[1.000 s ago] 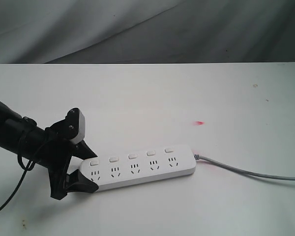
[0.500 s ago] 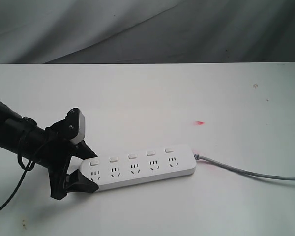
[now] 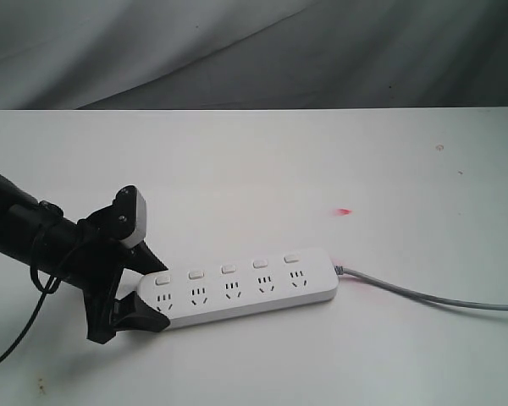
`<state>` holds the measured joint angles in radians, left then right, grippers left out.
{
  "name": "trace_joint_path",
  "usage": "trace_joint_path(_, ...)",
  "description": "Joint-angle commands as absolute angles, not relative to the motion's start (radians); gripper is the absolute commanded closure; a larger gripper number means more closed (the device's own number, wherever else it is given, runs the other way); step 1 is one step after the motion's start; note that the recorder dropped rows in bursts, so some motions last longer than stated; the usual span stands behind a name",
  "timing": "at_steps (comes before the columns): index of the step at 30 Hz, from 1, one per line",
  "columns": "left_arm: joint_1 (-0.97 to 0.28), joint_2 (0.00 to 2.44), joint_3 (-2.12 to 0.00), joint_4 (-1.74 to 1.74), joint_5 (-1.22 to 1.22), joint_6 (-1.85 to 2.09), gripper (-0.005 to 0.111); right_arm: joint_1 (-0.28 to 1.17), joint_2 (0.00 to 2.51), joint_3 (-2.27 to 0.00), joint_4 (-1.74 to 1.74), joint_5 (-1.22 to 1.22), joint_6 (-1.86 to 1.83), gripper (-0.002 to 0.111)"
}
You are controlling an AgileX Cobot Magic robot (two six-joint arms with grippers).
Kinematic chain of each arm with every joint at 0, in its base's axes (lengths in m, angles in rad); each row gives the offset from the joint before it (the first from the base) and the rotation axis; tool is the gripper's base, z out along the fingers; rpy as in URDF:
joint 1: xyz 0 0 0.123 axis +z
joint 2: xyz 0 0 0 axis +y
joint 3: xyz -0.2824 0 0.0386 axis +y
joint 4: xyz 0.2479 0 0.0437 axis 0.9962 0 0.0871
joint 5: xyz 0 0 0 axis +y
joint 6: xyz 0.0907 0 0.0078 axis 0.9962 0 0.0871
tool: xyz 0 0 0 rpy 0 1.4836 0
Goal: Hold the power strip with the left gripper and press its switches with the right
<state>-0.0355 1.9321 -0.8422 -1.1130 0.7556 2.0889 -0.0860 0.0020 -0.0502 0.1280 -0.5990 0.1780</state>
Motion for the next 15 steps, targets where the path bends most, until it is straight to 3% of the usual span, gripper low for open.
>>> trace_joint_path(1, -0.039, 1.933, -0.848, -1.119, 0.763, 2.095, 0.107, -0.091, 0.000, -0.198, 0.200, -0.097, 0.229, 0.108)
trace_joint_path(7, -0.039, 1.933, -0.848, -1.119, 0.763, 2.095, 0.107, -0.075, 0.240, -0.406, 0.200, 0.192, 0.209, 0.108)
trace_joint_path(15, -0.039, 1.933, -0.848, -1.119, 0.763, 2.095, 0.107, 0.058, 0.670, -0.869, 0.202, 0.494, -0.126, 0.108)
